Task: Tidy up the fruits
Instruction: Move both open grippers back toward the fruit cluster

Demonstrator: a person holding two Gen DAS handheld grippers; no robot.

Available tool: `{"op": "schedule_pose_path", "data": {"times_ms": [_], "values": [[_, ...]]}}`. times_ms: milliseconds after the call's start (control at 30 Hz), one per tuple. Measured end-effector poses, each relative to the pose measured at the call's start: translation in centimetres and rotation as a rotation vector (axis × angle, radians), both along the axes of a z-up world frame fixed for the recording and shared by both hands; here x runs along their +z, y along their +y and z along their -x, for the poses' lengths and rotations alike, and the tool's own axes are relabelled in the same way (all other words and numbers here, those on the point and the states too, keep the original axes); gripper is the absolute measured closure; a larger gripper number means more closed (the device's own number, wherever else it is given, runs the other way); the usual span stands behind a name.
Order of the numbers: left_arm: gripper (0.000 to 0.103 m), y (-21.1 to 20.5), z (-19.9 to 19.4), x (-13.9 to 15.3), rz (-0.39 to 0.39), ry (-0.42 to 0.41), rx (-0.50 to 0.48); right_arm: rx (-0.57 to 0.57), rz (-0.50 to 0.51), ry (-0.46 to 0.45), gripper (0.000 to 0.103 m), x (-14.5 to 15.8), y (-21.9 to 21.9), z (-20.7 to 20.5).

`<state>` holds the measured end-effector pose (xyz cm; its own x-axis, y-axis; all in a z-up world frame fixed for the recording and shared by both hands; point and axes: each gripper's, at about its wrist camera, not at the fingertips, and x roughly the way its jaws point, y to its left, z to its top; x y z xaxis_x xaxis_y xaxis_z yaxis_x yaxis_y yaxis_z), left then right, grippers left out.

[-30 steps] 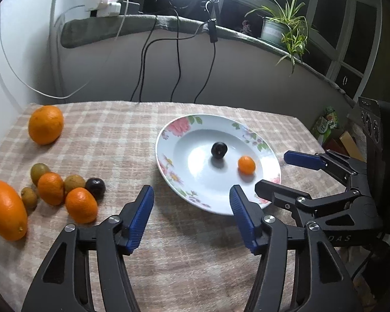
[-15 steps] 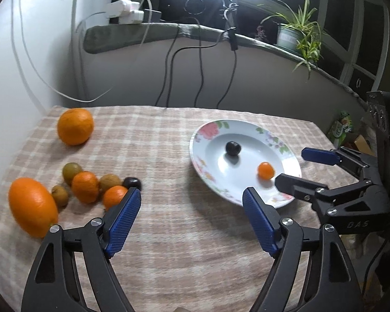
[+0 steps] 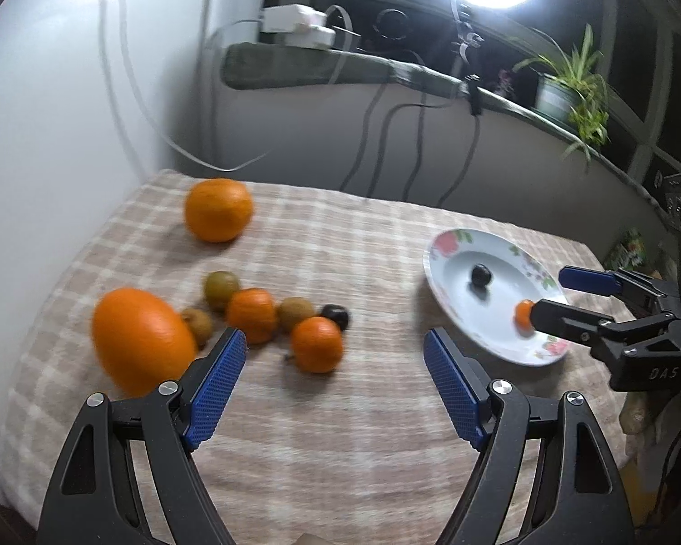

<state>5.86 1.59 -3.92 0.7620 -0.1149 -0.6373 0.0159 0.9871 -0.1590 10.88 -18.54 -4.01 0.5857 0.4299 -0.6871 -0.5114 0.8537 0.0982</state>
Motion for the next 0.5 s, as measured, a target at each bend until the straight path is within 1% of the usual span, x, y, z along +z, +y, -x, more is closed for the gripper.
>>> {"op": "schedule_pose_path", "data": {"times_ms": [233,333,500], "values": [[0.022,3.4,1.0,0.0,0.004,-0.008,0.087,0.070,-0.027,-0.001,0.012,1.2,3.1,-0.4],[0.022,4.7,1.4,-0.1,-0.002,0.005,0.113,0.100,-0.032,-0.002,0.012,1.5,4.5,-0.4],[0.022,6.8,2.0,-0.6,0.010,0.017,0.160,0.149,-0.037,0.004,0.012,1.7,6.7,-0.6]]}}
